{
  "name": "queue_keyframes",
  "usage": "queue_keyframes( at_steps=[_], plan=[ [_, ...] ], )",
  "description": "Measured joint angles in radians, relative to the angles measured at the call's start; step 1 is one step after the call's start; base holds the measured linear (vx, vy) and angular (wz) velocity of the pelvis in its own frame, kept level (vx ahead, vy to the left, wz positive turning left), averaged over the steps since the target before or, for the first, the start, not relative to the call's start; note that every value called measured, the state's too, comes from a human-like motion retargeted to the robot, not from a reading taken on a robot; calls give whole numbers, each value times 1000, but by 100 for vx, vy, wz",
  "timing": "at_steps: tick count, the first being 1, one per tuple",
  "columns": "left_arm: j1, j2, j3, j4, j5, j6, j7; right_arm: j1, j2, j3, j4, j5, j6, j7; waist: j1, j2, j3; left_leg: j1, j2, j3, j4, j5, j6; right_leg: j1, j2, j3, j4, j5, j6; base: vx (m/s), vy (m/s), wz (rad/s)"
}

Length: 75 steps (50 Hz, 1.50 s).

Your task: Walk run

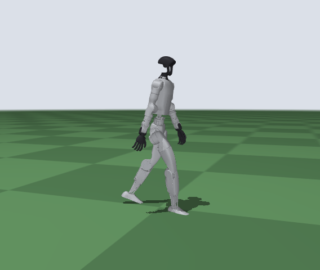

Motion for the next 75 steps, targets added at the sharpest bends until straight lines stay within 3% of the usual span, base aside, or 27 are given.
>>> queue_keyframes(
  at_steps=[3, 5, 7, 10, 13, 15, 18, 23, 25, 28, 30, 33, 35, 37, 40, 45, 48, 50, 53, 56, 58, 60, 63, 65, 69, 72, 75],
  plan=[
    [91, -57, 33, 78, 132, 34, 14, -4, 4, -6, -28, 16, 0, -14, -9, -18, -14, -34, 35, 86, 210, 295, 14, 95, -52, 32, 27, -94, 15, 109, -13, 53],
    [144, -67, 45, 140, 214, 67, -9, -11, 1, 13, -48, 39, -10, -13, 20, -47, -28, -71, 39, 158, 349, 469, 25, 197, -97, -51, -12, -125, 29, 81, -13, 0],
    [175, -62, 39, 197, 260, 107, -67, -39, -11, 17, -73, 46, -12, 4, 45, -65, -25, -126, 72, 170, 467, 404, 13, 257, -115, -61, -27, -142, 54, 70, -10, 6],
    [217, -72, 83, 253, 278, 145, -87, -91, -16, 26, -134, 34, 10, -4, 114, -86, -2, -214, 119, 243, 530, 235, 104, 344, -92, -37, -86, -147, 80, 67, -6, -55],
    [247, -80, 133, 298, 236, 164, -44, -140, -21, 54, -208, 60, 8, -31, 150, -55, 2, -338, 161, 219, 459, 126, 64, 421, -24, -60, -161, -146, 90, 62, -7, -28],
    [252, -79, 158, 321, 209, 171, -41, -167, -24, 65, -274, 69, -10, -31, 163, -30, 2, -440, 184, 181, 410, 56, 81, 462, 16, -79, -195, -153, 99, 54, -8, 0],
    [227, -71, 165, 333, 178, 187, -124, -200, -25, 81, -381, 64, -47, -14, 178, 7, 20, -571, 173, 52, 294, 42, 108, 505, 72, -87, -219, -171, 111, 45, -6, -23],
    [160, -72, 135, 283, 167, 198, -193, -258, -16, 130, -479, 73, -81, -17, 253, 19, 60, -672, 102, -243, 85, 193, 43, 510, 104, 29, -182, -213, 144, 39, -4, -126],
    [142, -72, 110, 258, 158, 186, -177, -273, -6, 157, -487, 63, -88, -7, 268, 18, 68, -660, 99, -235, 44, 259, 61, 511, 109, 88, -160, -232, 156, 45, 3, -155],
    [117, -65, 76, 245, 143, 171, -139, -271, 7, 177, -487, 2, -115, 36, 252, 18, 52, -623, 139, -75, 83, 140, 133, 492, 113, 164, -107, -248, 187, 47, 11, -141],
    [98, -48, 82, 243, 133, 169, -128, -259, 27, 219, -474, -42, -120, 30, 208, 22, 48, -606, 165, -80, 100, 103, 124, 457, 120, 235, -41, -205, 229, 38, 7, -165],
    [71, 1, 51, 243, 114, 164, -119, -234, 51, 268, -411, -46, -58, -50, 140, 32, 38, -572, 204, -10, 102, 56, 135, 353, 110, 302, 126, -93, 294, 33, 7, -152],
    [52, 42, 2, 234, 119, 156, -123, -211, 54, 268, -353, -44, 36, -106, 126, 39, 26, -534, 228, 51, 76, 41, 150, 281, 100, 297, 248, -69, 286, 35, 9, -173],
    [32, 90, -35, 230, 138, 146, -116, -186, 43, 251, -293, -93, 104, -154, 119, 38, 13, -497, 240, 119, 57, 22, 157, 241, 53, 214, 312, -112, 232, 27, 5, -177],
    [8, 148, -71, 217, 164, 147, -81, -142, 15, 214, -211, -173, 140, -153, 106, 36, 4, -433, 243, 210, 21, 1, 158, 232, 6, 69, 281, -184, 170, 26, 5, -150],
    [-7, 171, -51, 192, 125, 150, -8, -71, -30, 124, -84, -142, 155, -2, 88, -3, -7, -317, 182, 346, -32, -40, 154, 270, 34, -128, 57, -215, 223, 28, 1, -117],
    [-7, 152, -3, 194, 70, 141, -15, -33, -42, 83, -44, -48, 153, 56, 95, -15, -23, -250, 168, 443, -44, -70, 125, 355, 59, -410, -60, -231, 108, 26, -4, -147],
    [-2, 132, 23, 209, 30, 138, -28, -11, -46, 61, -26, 22, 174, 59, 107, -21, -36, -199, 158, 508, -43, -88, 96, 417, 103, -509, -139, -242, 40, 30, -4, -155],
    [-16, 90, 9, 265, -16, 121, 7, -8, -29, -3, -29, 85, 229, 1, 112, -44, -38, -164, 128, 562, -2, -73, 52, 347, 81, -205, -98, -200, 70, 23, 0, -102],
    [-6, 42, -46, 305, 3, 93, 26, -25, -18, -1, -61, 83, 230, -27, 111, -46, -41, -154, 153, 607, 108, 29, -13, 399, 53, -247, -137, -183, 67, 19, -3, -140],
    [12, 32, -98, 305, 72, 93, 5, -47, -12, 37, -89, 45, 222, -22, 78, -54, -45, -172, 170, 578, 227, 90, -2, 416, 54, -163, -170, -166, 71, 23, -5, -163],
    [25, 33, -162, 281, 171, 93, 4, -70, 2, 62, -128, -12, 207, -23, 32, -50, -58, -230, 182, 482, 352, 92, 27, 419, 49, -100, -186, -150, 83, 19, -4, -150],
    [28, 27, -235, 227, 319, 91, 74, -96, 36, 98, -203, -55, 179, -42, 25, -26, -52, -318, 186, 276, 418, 37, -24, 424, 84, -19, -217, -118, 84, 10, -3, -216],
    [27, 24, -275, 202, 350, 84, 120, -103, 54, 134, -250, -56, 163, -53, 43, -26, -41, -341, 163, 166, 382, -21, -21, 416, 96, 86, -218, -97, 88, 6, 3, -271],
    [18, 2, -260, 180, 283, 61, 128, -114, 84, 192, -313, -59, 126, -50, 86, -18, -15, -361, 104, -131, 250, -57, 18, 382, 146, 307, -190, -60, 100, 1, 8, -295],
    [16, -25, -206, 182, 188, 50, 107, -111, 91, 216, -350, -100, 81, -13, 111, -9, 2, -350, 73, -322, 159, -13, 29, 357, 208, 479, -166, -37, 122, 0, 10, -310],
    [7, -30, -178, 196, 85, 47, 65, -103, 73, 230, -385, -128, 16, 26, 109, -5, 19, -333, 68, -389, 107, 3, 59, 333, 273, 630, -147, -15, 155, -7, 8, -274]
  ],
)
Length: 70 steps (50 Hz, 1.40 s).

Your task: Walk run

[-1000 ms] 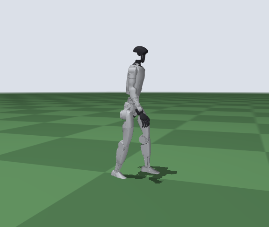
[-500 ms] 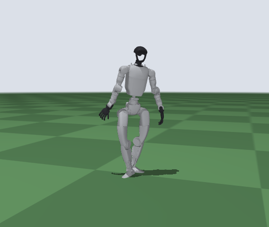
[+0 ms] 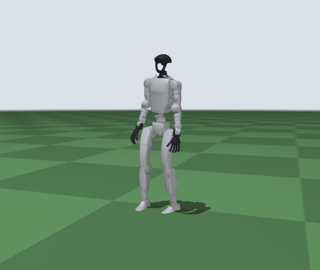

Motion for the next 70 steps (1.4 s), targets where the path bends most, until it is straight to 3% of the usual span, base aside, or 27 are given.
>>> queue_keyframes(
  at_steps=[2, 5, 8, 12, 15, 18, 21, 24, 30, 35, 38, 41, 44, 47, 48, 50, 52, 54, 60, 65, 70],
  plan=[
    [-6, 9, 13, 9, -36, 10, -43, 0, -13, -8, -4, -4, -18, 10, -30, 3, 2, 20, 29, 83, -15, -43, 23, -19, 40, 80, -1, 13, 32, -17, 4, -224],
    [-10, 33, 42, 21, -35, 37, -105, -6, -18, -29, 10, 18, 13, 4, -146, 11, -2, 51, 45, 192, -77, -55, 105, -55, 54, 97, -20, 22, 86, -29, 6, -156],
    [-22, 72, 57, 23, 5, 65, -147, -14, -9, -63, 40, 101, 62, -32, -186, -7, -3, 43, 50, 287, -99, -57, 103, -95, 40, 74, -49, 18, 106, -37, 6, -211],
    [-25, 122, 19, 11, 71, 86, -142, 18, -32, -98, 112, 271, 70, -79, -126, -41, -8, 83, 61, 500, -157, -65, 119, -128, -95, -387, -34, -96, 32, -24, 1, -278],
    [-14, 118, 17, -3, 86, 84, -83, 35, -56, -132, 191, 294, 93, -109, -21, -75, -27, 119, 50, 690, -208, -67, 114, -120, -181, -698, 12, -196, 28, -21, -2, -314],
    [18, 79, 66, -14, 46, 34, -11, 45, -75, -135, 262, 274, 114, -184, 19, -79, -29, 157, 49, 832, -250, -64, 98, -83, -212, -855, 40, -204, 18, -17, -7, -249],
    [77, 16, 154, -28, -13, -96, 136, 59, -87, -126, 316, 271, 76, -311, 0, -51, -30, 192, 58, 897, -284, -58, 82, -56, -206, -846, 75, -203, 27, -2, -10, -153],
    [113, -42, 230, -16, -87, -147, 233, 90, -80, -139, 320, 264, 68, -380, -45, -23, -34, 214, 68, 945, -300, -56, 65, -43, -169, -726, 92, -180, 34, 5, -13, -86],
    [121, -56, 220, 56, -123, -97, 212, 166, -63, -162, 348, 294, 78, -395, -70, 13, -25, 272, 76, 1026, -300, -53, 22, 74, -61, -645, -77, -149, -46, 13, -19, -41],
    [127, -55, 151, 20, -30, -86, 235, 205, -77, -181, 371, 215, 105, -410, -51, 44, -26, 321, 97, 1065, -284, -49, -27, 147, -23, -615, -166, -123, -37, 24, -13, -26],
    [143, -49, 142, -29, 4, -101, 249, 197, -91, -176, 371, 173, 101, -409, -76, 68, -35, 339, 118, 1071, -254, -62, -52, 178, -10, -608, -188, -140, -43, 24, -15, -8],
    [146, -39, 134, -47, 34, -117, 280, 183, -91, -193, 352, 164, 72, -387, -90, 69, -40, 334, 132, 1062, -180, -69, -41, 203, -34, -610, -186, -167, -41, 23, -14, 21],
    [138, -24, 117, -43, 46, -113, 296, 162, -86, -195, 318, 190, 41, -366, -97, 44, -37, 298, 135, 1018, -42, -26, 20, 232, -87, -608, -176, -198, -34, 20, -7, 22],
    [131, -14, 106, -46, 54, -115, 309, 127, -80, -196, 297, 214, 27, -365, -85, 3, -29, 195, 142, 920, 205, 10, 135, 260, -153, -602, -170, -223, -23, 25, -8, 13],
    [129, -14, 101, -47, 58, -121, 317, 114, -79, -203, 294, 217, 24, -366, -74, -2, -28, 143, 165, 893, 304, -6, 138, 263, -165, -603, -168, -230, -20, 24, -1, 7],
    [128, -22, 98, -42, 56, -143, 344, 94, -79, -218, 281, 217, 19, -360, -39, 31, -27, -17, 197, 710, 473, -16, 33, 270, -131, -603, -186, -233, -25, 19, 5, -9],
    [132, -37, 111, -36, 45, -165, 389, 75, -67, -247, 249, 232, 10, -358, -4, 44, -15, -132, 162, 607, 524, -26, -39, 277, -118, -595, -191, -241, -27, 22, 5, -19],
    [138, -54, 128, -25, 32, -182, 425, 55, -44, -288, 206, 301, -16, -363, 26, 47, -4, -208, 151, 599, 504, -31, -26, 283, -118, -596, -190, -253, -26, 18, 5, 0],
    [186, -85, 170, 26, 8, -186, 489, -21, -5, -320, 95, 573, -111, -291, 103, 55, 20, -351, 136, 701, 199, 22, 118, 326, -101, -599, -190, -299, -21, 33, 1, -3],
    [227, -85, 215, 76, 32, -138, 439, -68, -17, -243, 22, 504, -99, -257, 144, 59, 41, -487, 42, 413, -12, 107, 103, 385, -71, -581, -194, -330, -9, 52, 0, -29],
    [229, -40, 255, 189, 40, -103, 302, -42, -34, -163, -39, 385, -106, -123, 181, 14, 25, -505, 36, 410, 41, 121, 148, 426, -84, -537, -168, -351, 46, 77, 3, -27]
  ],
)
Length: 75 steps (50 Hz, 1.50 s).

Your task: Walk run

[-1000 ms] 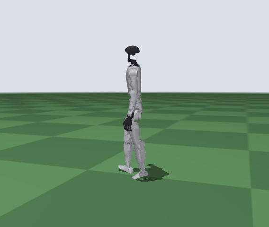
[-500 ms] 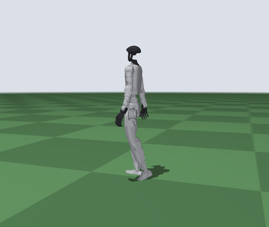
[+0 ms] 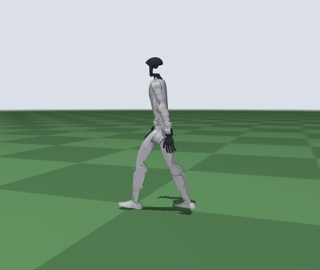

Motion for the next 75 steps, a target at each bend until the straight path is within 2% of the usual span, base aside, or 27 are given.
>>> queue_keyframes(
  at_steps=[3, 5, 10, 15, 18, 20, 23, 27, 30, 33, 35, 36, 38, 40, 42, 43, 45, 47, 50, 53, 58, 60, 63, 66, 68, 71, 75],
  plan=[
    [-4, 18, 53, 40, -31, 74, -134, 42, -10, -10, -6, -163, -22, 162, 44, -34, -13, 24, 36, 47, 61, -6, -6, 25, -16, 31, 43, 74, 61, 88, 3, -63],
    [-7, 21, 97, 40, -88, 133, -221, 64, -18, 18, 33, -259, -23, 180, 30, -51, -21, 38, 58, 36, 110, -48, -21, 26, -25, 48, 103, 179, 89, 84, -4, -46],
    [-22, 1, 114, -36, -166, 205, -303, 126, -43, 78, 176, -400, 56, 112, -35, -9, -66, 220, 102, 42, 15, -128, -7, -91, -12, 2, 450, 595, 101, 96, 5, -39],
    [-120, 40, -8, -142, -171, 201, -316, 172, -56, 63, 212, -420, 59, 146, -83, 13, -51, 387, 102, 77, -101, -152, -11, -335, -104, -101, 854, 431, 28, 67, 2, -38],
    [-190, 72, -82, -181, -177, 176, -298, 187, -50, 28, 232, -368, 73, 143, -162, 20, -38, 457, 61, 47, -164, -157, -7, -465, -119, -150, 880, 354, 25, 73, 2, 59],
    [-238, 95, -114, -207, -175, 161, -294, 193, -45, 12, 249, -319, 76, 145, -216, 24, -37, 499, 37, 33, -195, -168, -11, -553, -127, -175, 816, 303, 16, 64, -1, 48],
    [-315, 133, -144, -259, -163, 137, -298, 197, -33, -10, 278, -240, 85, 153, -287, 13, -29, 586, -12, 28, -236, -204, -24, -659, -137, -212, 552, 239, -57, 65, -2, 33],
    [-366, 150, -173, -341, -157, 115, -327, 196, -14, -47, 317, -204, 93, 175, -309, -4, -21, 705, -62, 28, -273, -250, -56, -738, -89, -174, 192, 215, -103, 83, -8, 14],
    [-362, 132, -183, -384, -176, 73, -325, 190, -20, -52, 337, -215, 78, 191, -306, 13, -30, 776, -70, 30, -275, -278, -95, -786, -51, -122, 121, 196, -107, 96, -7, -8],
    [-309, 99, -167, -378, -185, 32, -295, 171, -34, -51, 343, -246, 100, 185, -312, 37, -56, 818, -81, 31, -250, -248, -157, -788, -25, -77, 187, 265, -177, 99, -3, -15],
    [-247, 79, -116, -343, -145, 57, -306, 155, -30, -39, 345, -252, 119, 157, -344, 54, -69, 855, -92, 5, -204, -128, -208, -743, -37, -105, 224, 320, -175, 109, -7, 17],
    [-219, 65, -92, -322, -107, 83, -320, 143, -26, -44, 349, -240, 121, 148, -354, 60, -68, 860, -86, 13, -164, -31, -217, -738, -53, -89, 273, 299, -171, 107, -1, 40],
    [-160, 32, -67, -268, -47, 138, -334, 129, -15, -60, 348, -211, 127, 136, -353, 39, -79, 859, -69, 98, -53, 172, -202, -690, -97, -31, 316, 244, -155, 110, 0, 39],
    [-106, 15, -62, -198, 2, 192, -356, 128, -6, -48, 336, -165, 120, 133, -304, -17, -96, 817, -107, 150, 119, 342, -173, -581, -143, -34, 274, 203, -155, 131, -10, -14],
    [-79, 26, -84, -152, 50, 249, -419, 108, -7, -18, 320, -122, 102, 140, -292, -68, -96, 731, -87, 174, 342, 312, -133, -502, -203, -44, 253, 175, -134, 97, -11, 50],
    [-69, 30, -94, -144, 80, 274, -450, 89, -11, -9, 313, -116, 102, 140, -281, -90, -92, 678, -56, 195, 447, 246, -116, -466, -223, -54, 243, 159, -126, 85, -9, 63],
    [-48, 29, -95, -136, 143, 309, -478, 50, -16, 4, 297, -137, 119, 124, -250, -102, -75, 554, 14, 209, 605, 169, -100, -387, -217, -69, 197, 147, -107, 85, -7, 36],
    [-23, 20, -88, -127, 166, 324, -452, 13, -22, 29, 277, -173, 140, 94, -212, -82, -67, 427, 35, 173, 633, 128, -124, -309, -170, -105, 122, 148, -102, 95, -8, -8],
    [12, 4, -70, -113, 146, 329, -386, -36, -38, 67, 240, -218, 138, 64, -148, -56, -68, 264, 46, 150, 523, 64, -149, -221, -97, -113, 38, 136, -86, 84, -9, -32],
    [26, -9, -49, -98, 121, 323, -392, -80, -52, 75, 187, -257, 109, 73, -89, -28, -51, 155, 74, 175, 291, -7, -89, -127, -35, -116, -14, 104, -62, 76, -6, -30],
    [3, -11, -38, -77, 111, 345, -474, -117, -54, 88, 97, -257, 70, 103, -35, -18, -27, 38, 9, 53, -120, -21, -43, 2, 9, -100, -42, 53, 5, 91, -1, -27],
    [-8, 2, -42, -73, 118, 352, -495, -107, -48, 103, 79, -238, 55, 111, -25, -28, -36, 26, -14, 31, -150, -10, -20, 33, 3, -80, -22, 63, 55, 110, 2, -33],
    [-21, 16, -49, -75, 126, 358, -468, -62, -30, 103, 89, -247, 46, 113, -7, -30, -47, 53, 9, 94, -65, 63, 32, 67, 3, -33, 58, 168, 125, 116, 2, -52],
    [-41, 10, -33, -88, 102, 336, -446, -11, -3, 110, 152, -292, 78, 79, -12, -20, -59, 86, 57, -5, 45, -20, 34, 9, -10, 9, 277, 494, 118, 103, -1, -75],
    [-55, 13, -38, -106, 69, 322, -468, 23, 3, 126, 196, -312, 108, 51, -45, 23, -67, 184, 107, 37, 34, -88, 42, -52, -25, -70, 488, 655, 84, 117, 9, -47],
    [-111, 47, -72, -135, 10, 314, -478, 57, -4, 120, 230, -343, 130, 30, -73, 39, -54, 319, 121, 90, -35, -127, 24, -226, -89, -78, 795, 551, 41, 104, 10, -60],
    [-206, 107, -141, -181, -40, 280, -385, 100, -5, 51, 273, -311, 150, -13, -175, 27, -28, 478, 37, 68, -178, -127, 10, -486, -123, -64, 942, 421, 58, 78, 5, 58]
  ],
)
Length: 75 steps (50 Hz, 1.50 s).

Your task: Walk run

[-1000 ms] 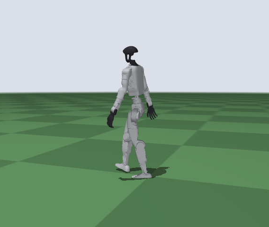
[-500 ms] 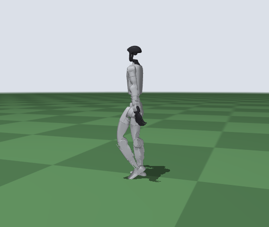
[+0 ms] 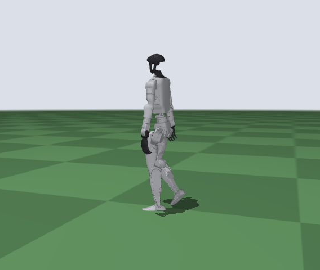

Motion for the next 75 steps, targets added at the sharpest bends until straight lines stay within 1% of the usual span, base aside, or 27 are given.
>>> queue_keyframes(
  at_steps=[3, 5, 8, 10, 12, 13, 15, 17, 20, 22, 25, 28, 30, 34, 38, 41, 43, 45, 48, 50, 53, 57, 60, 63, 67, 71, 75],
  plan=[
    [-65, 38, -27, -52, -12, -41, 30, 26, -9, -43, 51, 81, -9, 4, -86, -2, 0, 82, -46, -43, -52, -27, -11, -121, -32, -64, -147, -88, -40, 96, 1, 86],
    [-107, 60, -29, -96, -18, -65, 23, 40, -15, -59, 81, 133, -20, 29, -131, -12, 2, 137, -72, -61, -74, -54, -29, -182, -49, -110, -319, -145, -101, 94, -7, 65],
    [-153, 79, -32, -174, -43, -97, 2, 53, -18, -88, 125, 175, -15, 84, -161, -38, 16, 238, -111, -83, -101, -101, -62, -234, 4, -95, -666, -182, -155, 95, -15, 47],
    [-165, 73, -43, -217, -74, -128, 10, 61, -19, -121, 151, 166, -7, 113, -159, -38, 9, 288, -118, -94, -104, -133, -89, -271, 63, -40, -829, -202, -151, 106, -14, 26],
    [-159, 54, -47, -226, -105, -165, 44, 74, -23, -140, 161, 148, -13, 129, -143, -29, -1, 321, -119, -94, -88, -144, -123, -278, 89, -50, -869, -216, -157, 103, -11, 2],
    [-148, 43, -47, -223, -120, -182, 64, 75, -27, -143, 165, 140, -17, 135, -136, -23, -4, 338, -119, -95, -77, -133, -146, -277, 108, -31, -852, -201, -208, 107, -8, -4],
    [-103, 22, -35, -195, -118, -196, 77, 78, -34, -139, 171, 124, -12, 139, -136, -11, -24, 370, -128, -111, -36, -57, -202, -241, 99, -169, -794, -135, -278, 103, -4, 11],
    [-46, 1, 22, -144, -39, -150, 55, 70, -33, -136, 170, 110, -3, 134, -178, 4, -32, 382, -124, -110, 36, 118, -237, -250, 60, -43, -694, -113, -240, 105, -9, 92],
    [39, -34, 74, -49, 65, -57, 3, 55, -21, -144, 148, 122, -10, 123, -206, -17, -46, 339, -89, 22, 243, 415, -228, -197, -3, 68, -618, -196, -223, 133, -16, 74],
    [79, -26, 66, 16, 117, -1, -80, 42, -17, -112, 119, 160, -31, 138, -156, -72, -52, 268, -107, 95, 459, 471, -196, -82, -69, -14, -662, -236, -222, 106, -14, -4],
    [122, -1, 34, 60, 181, 50, -176, -20, -18, -81, 87, 186, -34, 141, -90, -134, -33, 97, -34, 143, 758, 318, -139, 26, -96, 7, -706, -272, -191, 96, -12, 17],
    [174, -14, 59, 60, 188, 30, -112, -85, -19, -37, 30, 165, 6, 111, -9, -130, -16, -87, -4, 117, 803, 249, -158, 144, -47, -48, -819, -268, -177, 80, -8, -44],
    [207, -25, 74, 62, 161, 13, -48, -113, -21, -5, -32, 158, 17, 81, 57, -123, -18, -201, -13, 97, 728, 204, -169, 196, -7, -35, -871, -277, -162, 87, -10, -65],
    [244, -42, 129, 92, 122, 13, 7, -144, -19, 7, -189, 135, -40, 43, 139, -89, -12, -352, 14, 125, 428, 109, -71, 314, 68, -52, -934, -318, -118, 91, -10, -22],
    [233, -59, 160, 147, 126, 58, -73, -168, -8, 18, -308, 124, -94, 49, 196, -82, 12, -457, -50, 49, 77, 87, 3, 436, 102, -30, -967, -343, -54, 96, -7, -35],
    [219, -53, 166, 162, 162, 89, -161, -172, 7, 51, -320, 130, -100, 49, 199, -94, 1, -491, -65, -12, -7, 113, 1, 480, 101, 13, -944, -323, 12, 106, -5, -42],
    [215, -47, 158, 154, 189, 98, -188, -154, 16, 78, -298, 112, -99, 53, 184, -91, -11, -489, -69, -18, 68, 175, 44, 517, 112, 41, -910, -271, 67, 128, -7, -42],
    [206, -43, 147, 135, 203, 98, -164, -123, 17, 90, -251, 68, -91, 55, 183, -91, -22, -470, -14, -10, 135, 221, 41, 535, 124, 72, -850, -152, 92, 116, -11, -50],
    [171, -56, 128, 88, 193, 77, -117, -81, 17, 77, -131, -6, -39, 14, 177, -75, -44, -435, 15, -100, 252, 84, 51, 460, 113, 67, -620, 187, 71, 124, -11, -59],
    [135, -52, 104, 52, 160, 64, -127, -60, 4, 83, -60, -12, -1, 9, 171, -34, -52, -348, 71, -55, 251, 15, 59, 395, 91, -22, -409, 290, 17, 90, -2, -73],
    [69, -32, 71, -6, 63, 44, -102, -23, -21, 95, -16, 7, 12, 27, 139, -20, -40, -200, 90, 18, 179, -28, 43, 232, 20, -45, -138, 99, -26, 110, 0, -51],
    [-23, 5, 31, -94, -54, -9, -4, 39, -29, 37, 14, 15, 23, -59, 34, -38, -14, -19, -10, 19, 19, -28, 40, -23, -47, -45, -36, -52, 3, 100, -5, 48],
    [-74, 37, 16, -169, -105, -59, 23, 76, -40, 3, 62, 51, 23, -117, -22, -31, -14, 82, -42, 22, -38, -58, 25, -154, -82, -89, -188, -145, -64, 89, -5, 24],
    [-122, 72, 16, -236, -134, -96, 22, 84, -57, -7, 119, 76, 18, -59, -98, -29, -6, 173, -76, -10, -70, -101, 3, -244, -78, -104, -493, -206, -134, 84, -10, 47],
    [-146, 103, 3, -269, -173, -146, 68, 81, -69, -48, 161, 83, 29, 36, -137, -30, -7, 288, -101, -18, -87, -135, -52, -313, -10, -10, -793, -185, -124, 107, -24, 29],
    [-84, 65, 31, -227, -168, -144, 89, 75, -65, -68, 148, 97, 32, 44, -112, -34, -31, 362, -132, -23, -28, -3, -132, -301, -12, -55, -681, -105, -222, 113, -22, -24],
    [46, -48, 124, -151, -100, -105, 62, 57, -30, -80, 91, 117, 36, 19, -158, -43, -37, 338, -117, 68, 218, 410, -112, -218, -83, 59, -577, -190, -200, 116, -7, 33]
  ],
)
